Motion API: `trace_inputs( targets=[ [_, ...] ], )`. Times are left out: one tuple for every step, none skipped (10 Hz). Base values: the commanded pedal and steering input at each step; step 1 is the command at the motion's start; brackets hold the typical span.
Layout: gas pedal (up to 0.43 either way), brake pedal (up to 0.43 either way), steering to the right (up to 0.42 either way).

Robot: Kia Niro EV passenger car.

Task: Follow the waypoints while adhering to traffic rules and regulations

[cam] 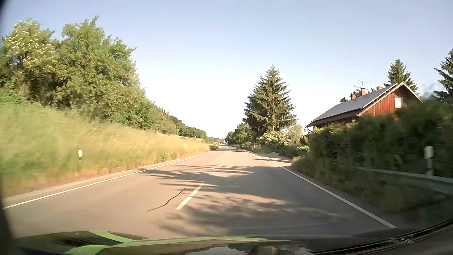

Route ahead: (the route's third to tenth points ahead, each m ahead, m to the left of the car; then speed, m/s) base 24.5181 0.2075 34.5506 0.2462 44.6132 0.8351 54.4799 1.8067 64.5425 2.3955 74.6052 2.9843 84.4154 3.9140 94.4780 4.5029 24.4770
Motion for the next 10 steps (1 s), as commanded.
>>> trace_inputs(
  targets=[
    [0.228,0.0,-0.001],
    [0.228,0.0,-0.001],
    [0.24,0.0,-0.001],
    [0.248,0.0,-0.001],
    [0.248,0.0,-0.001],
    [0.248,0.0,-0.001],
    [0.28,0.0,-0.002],
    [0.287,0.0,-0.002],
    [0.311,0.0,-0.002],
    [0.319,0.0,-0.002]
  ],
)
